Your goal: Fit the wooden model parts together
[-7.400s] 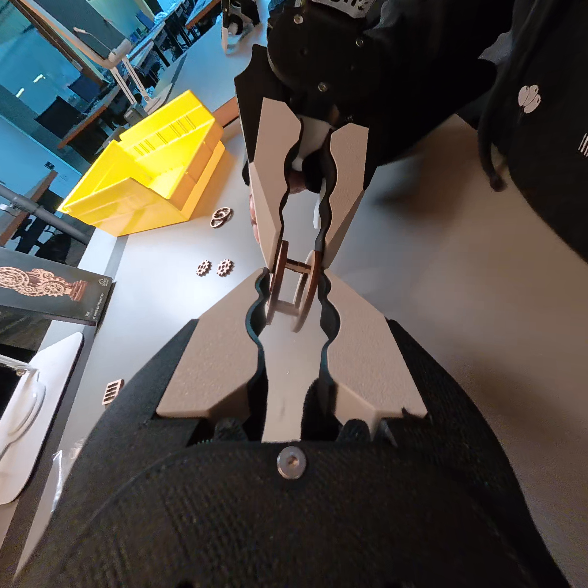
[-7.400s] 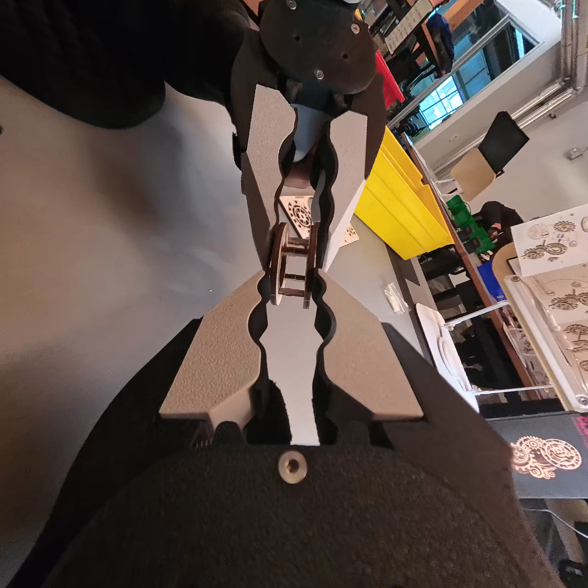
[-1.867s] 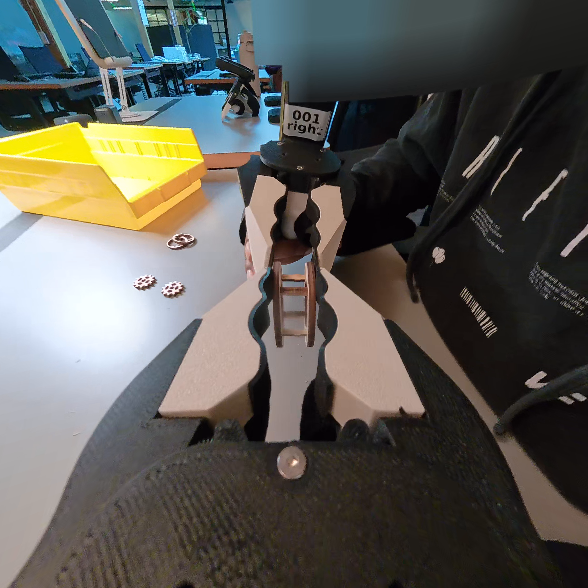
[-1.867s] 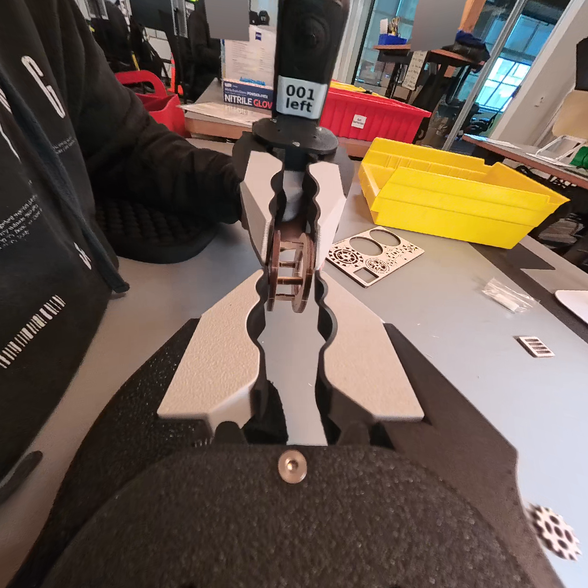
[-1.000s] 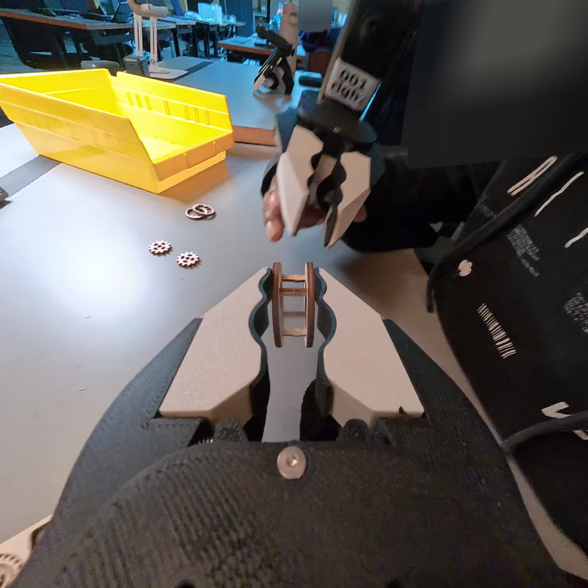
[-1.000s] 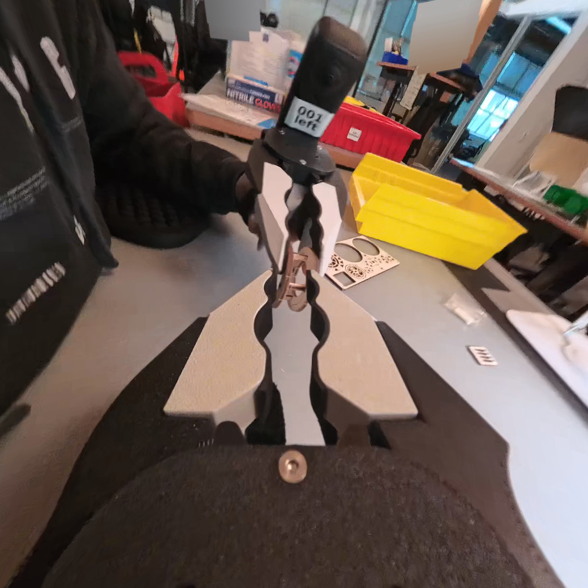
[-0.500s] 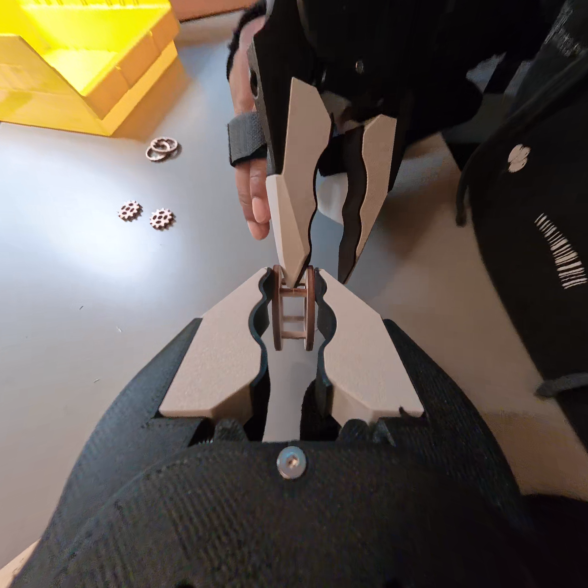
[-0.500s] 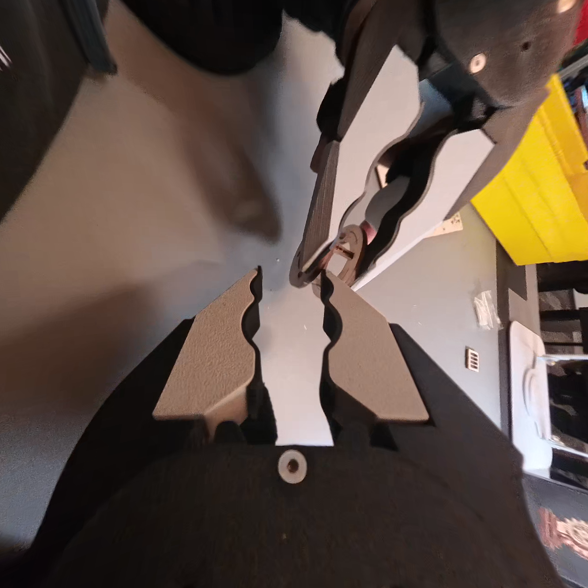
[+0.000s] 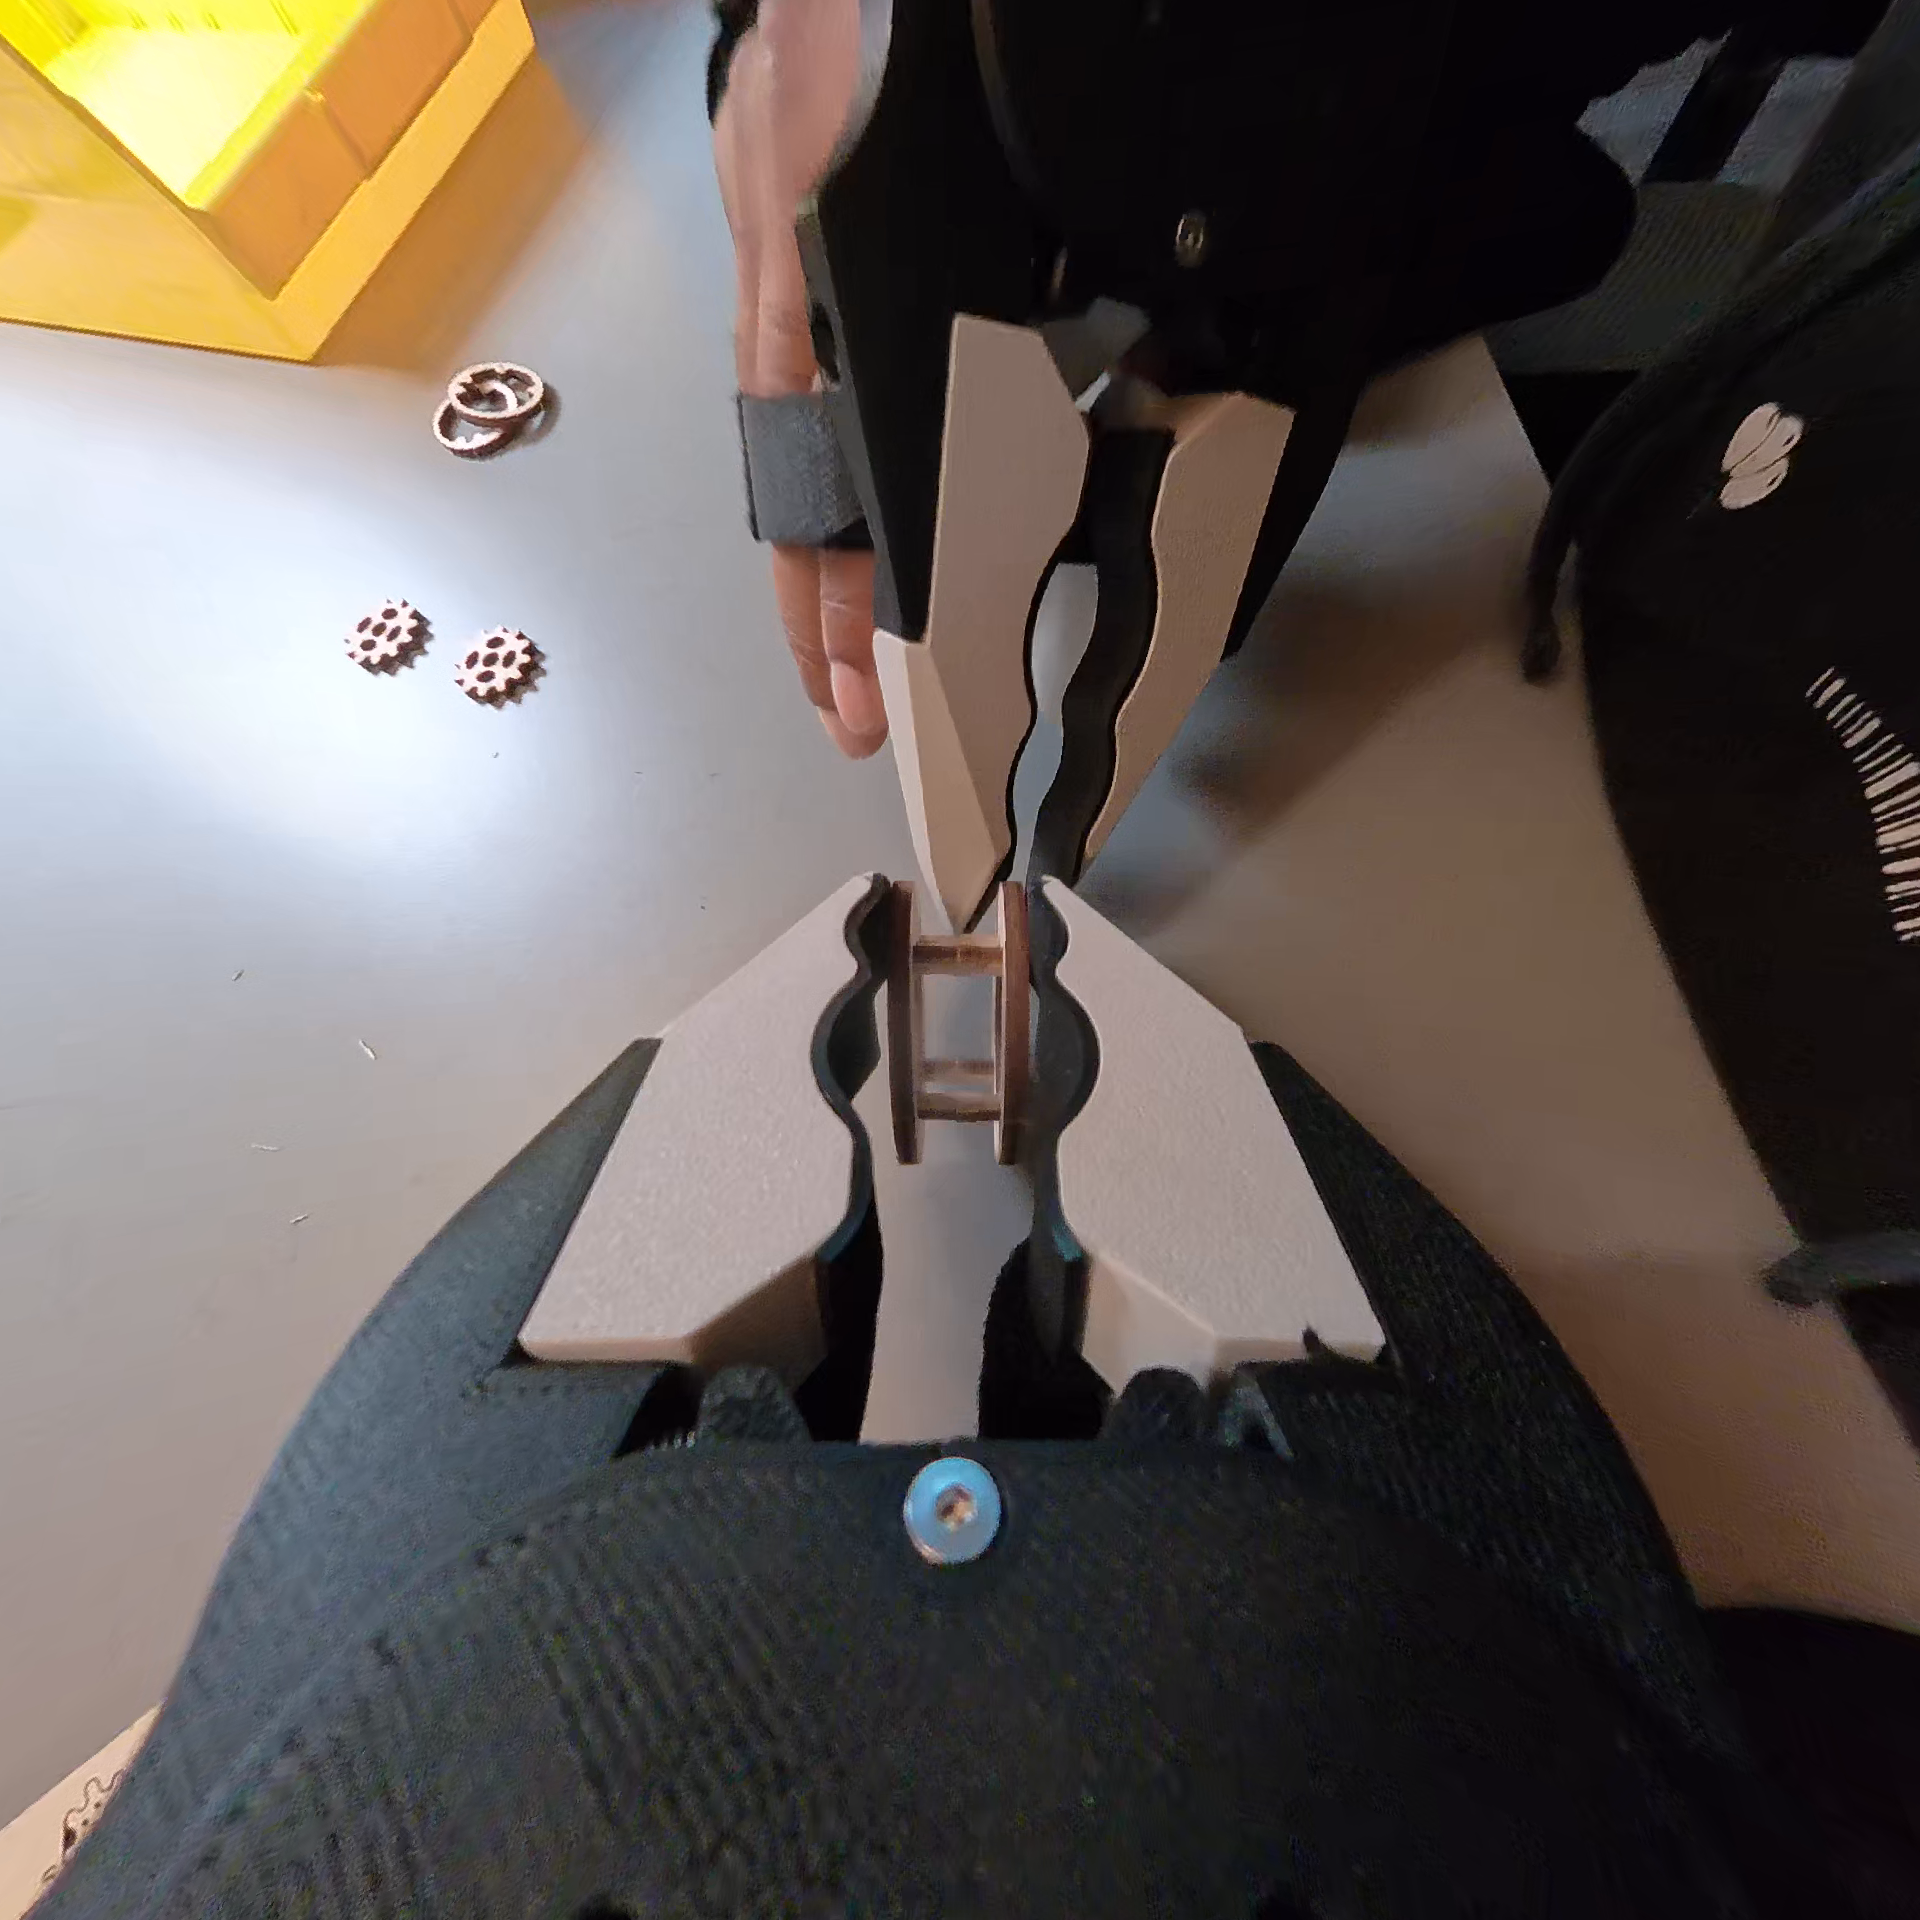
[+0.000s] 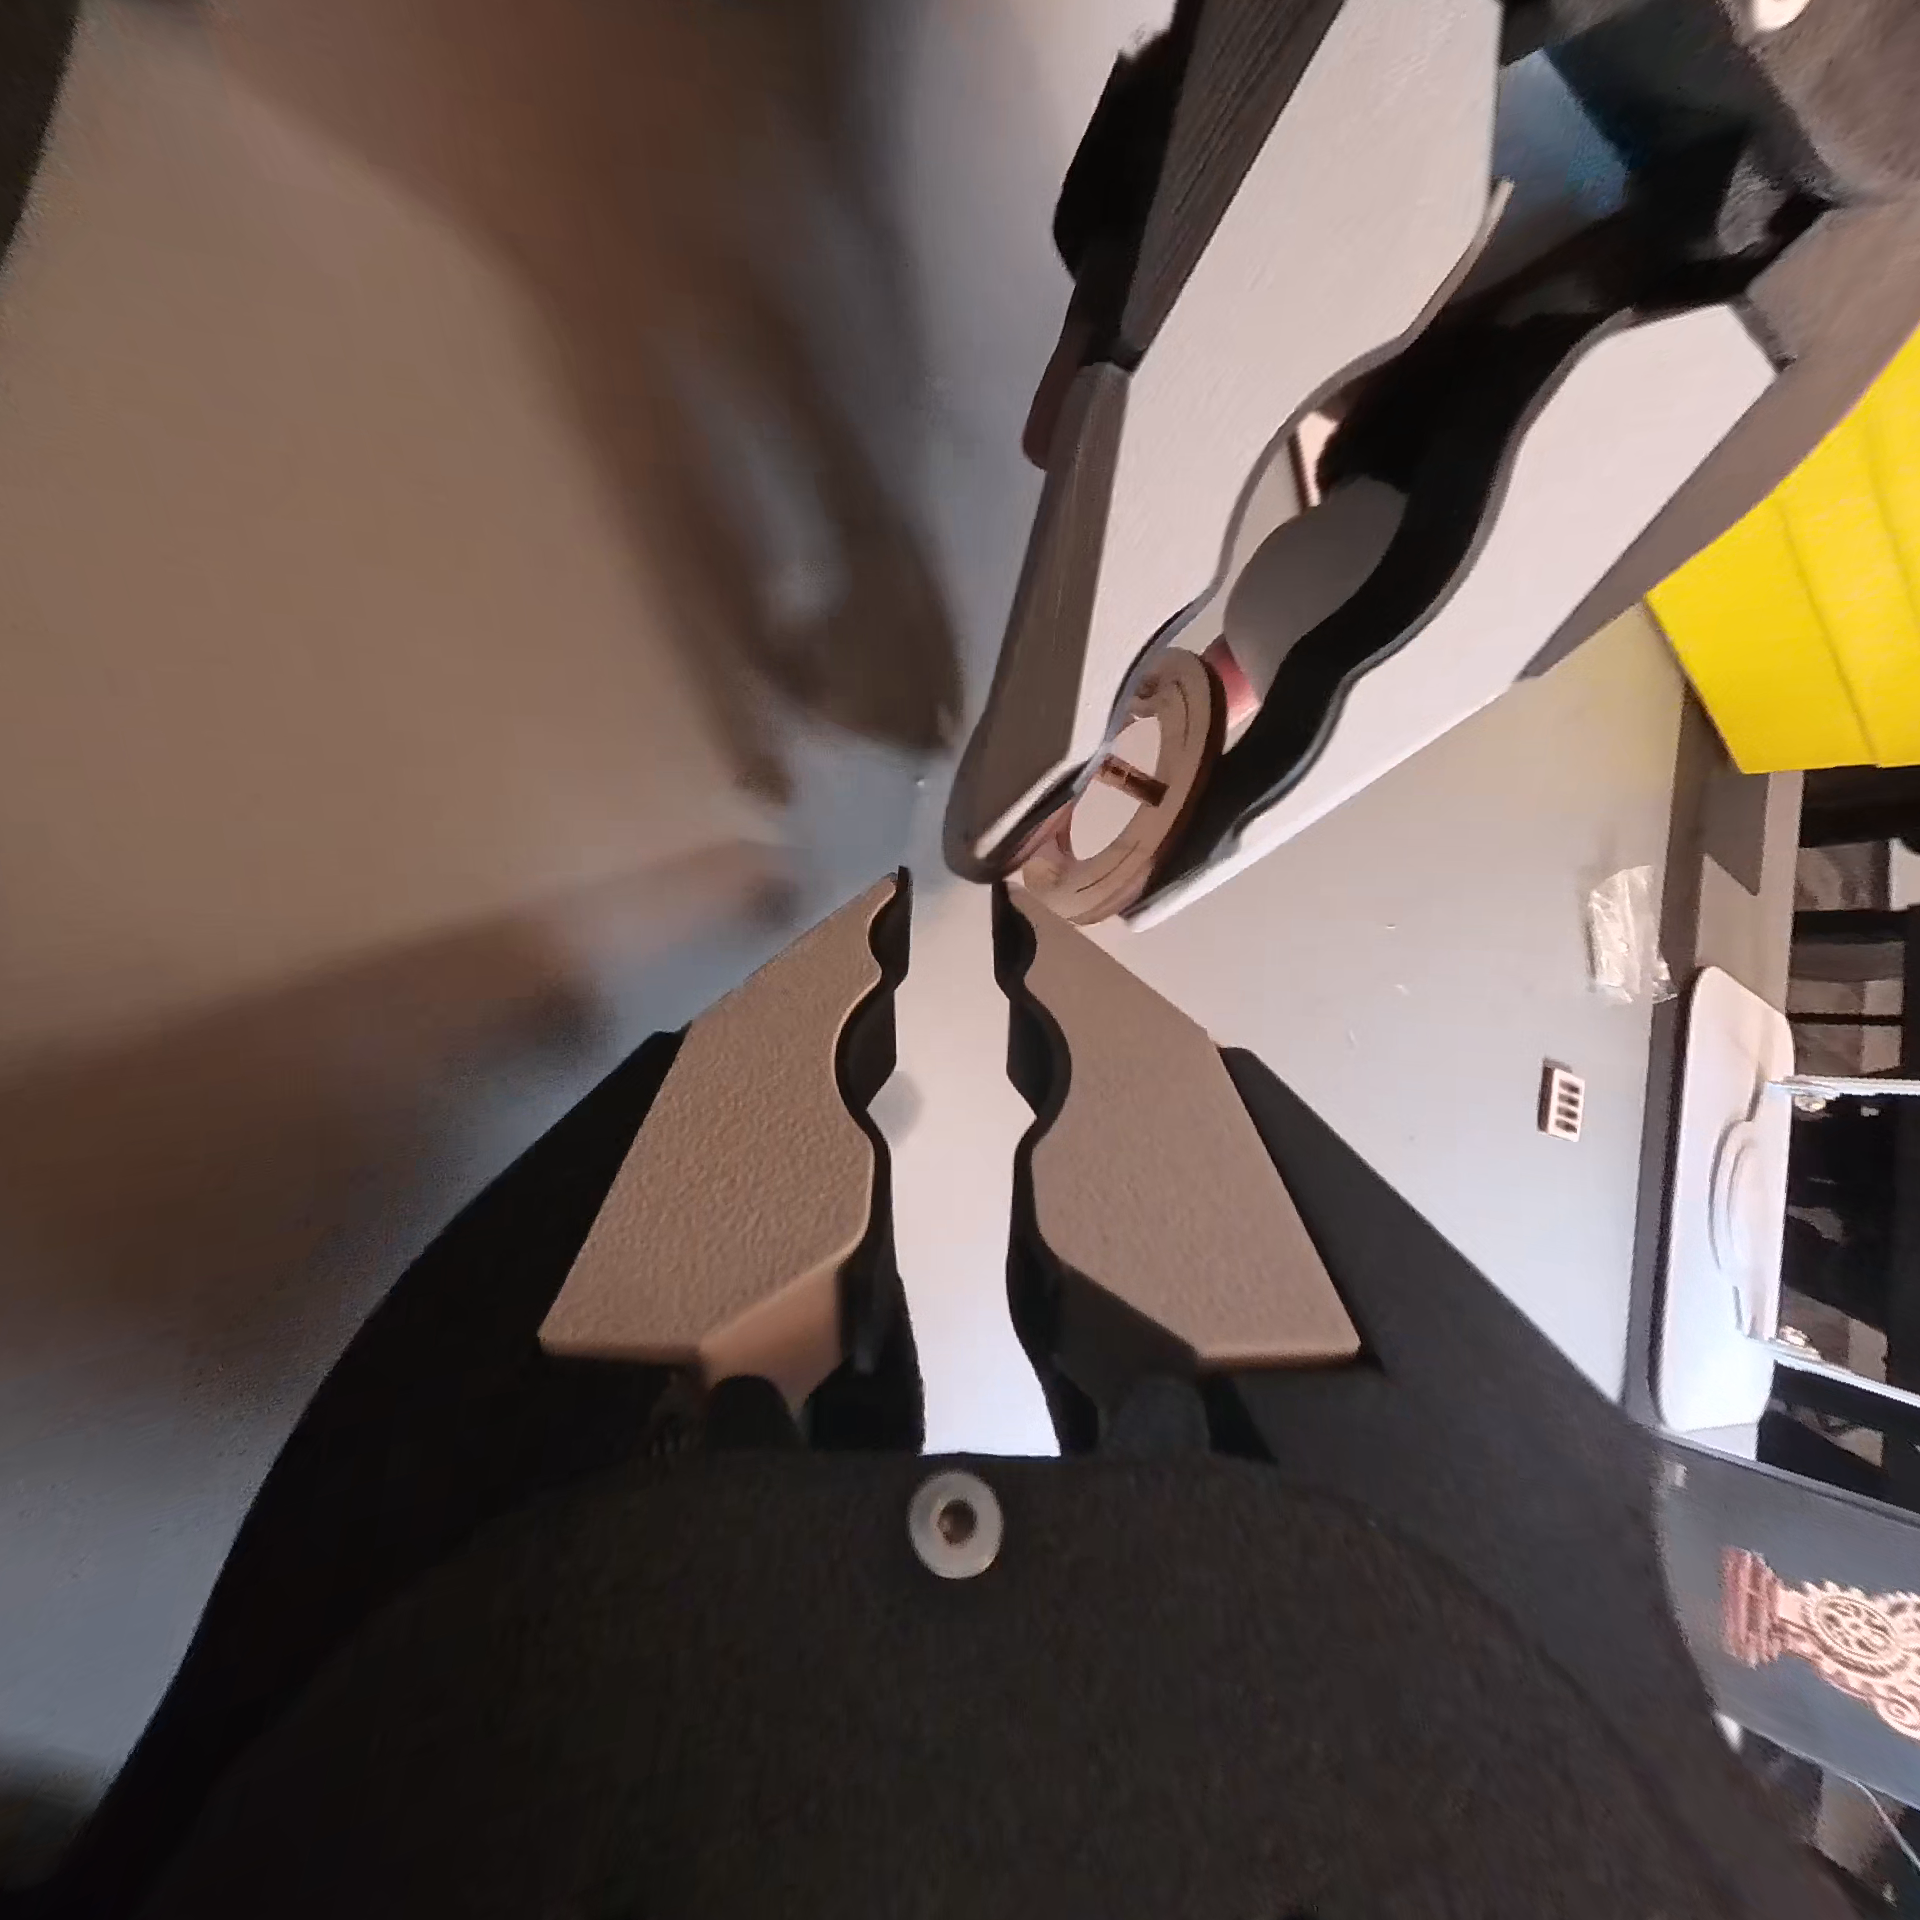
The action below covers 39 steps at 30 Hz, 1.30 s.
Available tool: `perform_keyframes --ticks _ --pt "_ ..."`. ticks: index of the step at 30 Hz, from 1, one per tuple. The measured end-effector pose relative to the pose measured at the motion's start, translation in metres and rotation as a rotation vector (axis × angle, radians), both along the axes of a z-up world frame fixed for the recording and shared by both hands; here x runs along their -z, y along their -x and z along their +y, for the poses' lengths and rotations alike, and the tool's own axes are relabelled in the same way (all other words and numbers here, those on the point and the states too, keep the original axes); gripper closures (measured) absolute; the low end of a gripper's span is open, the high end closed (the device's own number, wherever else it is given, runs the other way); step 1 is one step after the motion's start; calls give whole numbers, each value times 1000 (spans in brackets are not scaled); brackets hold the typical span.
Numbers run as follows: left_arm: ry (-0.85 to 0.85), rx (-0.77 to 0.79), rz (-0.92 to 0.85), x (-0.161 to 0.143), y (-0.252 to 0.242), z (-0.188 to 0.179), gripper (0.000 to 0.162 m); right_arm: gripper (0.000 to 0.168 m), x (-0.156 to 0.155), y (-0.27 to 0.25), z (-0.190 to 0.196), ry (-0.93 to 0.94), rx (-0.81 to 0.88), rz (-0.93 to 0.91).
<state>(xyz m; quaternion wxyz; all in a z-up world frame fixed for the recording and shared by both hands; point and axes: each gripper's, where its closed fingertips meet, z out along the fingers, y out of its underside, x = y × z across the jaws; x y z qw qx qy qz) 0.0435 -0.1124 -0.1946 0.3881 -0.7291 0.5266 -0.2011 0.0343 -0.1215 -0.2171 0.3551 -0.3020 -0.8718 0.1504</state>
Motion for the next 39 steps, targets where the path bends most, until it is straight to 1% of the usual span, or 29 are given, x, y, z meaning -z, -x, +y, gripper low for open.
perform_keyframes --ticks 3,5,7,9,11,12,14,17,19,21,24,27,34,37,39 --pt "-9 -9 -26 -6 2 1 138 156 -11 0 0 74 4 53" --pt "-12 -30 -42 -9 6 5 138 156 -19 -3 1 173 15 64" --pt "-15 -45 -72 -13 9 8 138 152 -26 -5 5 308 40 87" --pt "-34 -65 -122 -20 12 12 138 142 -32 -5 13 512 95 115" --pt "-57 -63 -238 -37 11 13 138 125 -40 -1 25 687 159 167" --pt "-77 -65 -306 -47 11 14 138 118 -45 2 28 751 178 204" --pt "-107 -59 -435 -67 11 14 138 114 -55 11 26 823 183 269" --pt "-145 -56 -580 -90 12 12 138 116 -73 21 15 838 146 372" --pt "-144 -48 -631 -95 13 11 138 128 -88 22 11 845 116 444" --pt "-139 -32 -667 -99 13 9 138 144 -99 21 12 848 111 487" --pt "-127 -27 -690 -100 13 9 137 145 -104 19 13 833 111 496" --pt "-117 -21 -664 -95 12 9 137 146 -100 17 13 831 126 449" --pt "-92 -43 -430 -68 11 12 135 146 -80 15 15 775 175 310" --pt "-64 -50 -401 -63 10 12 136 146 -74 14 14 777 187 252" --pt "-34 -42 -414 -60 8 11 137 146 -73 13 14 772 187 233"
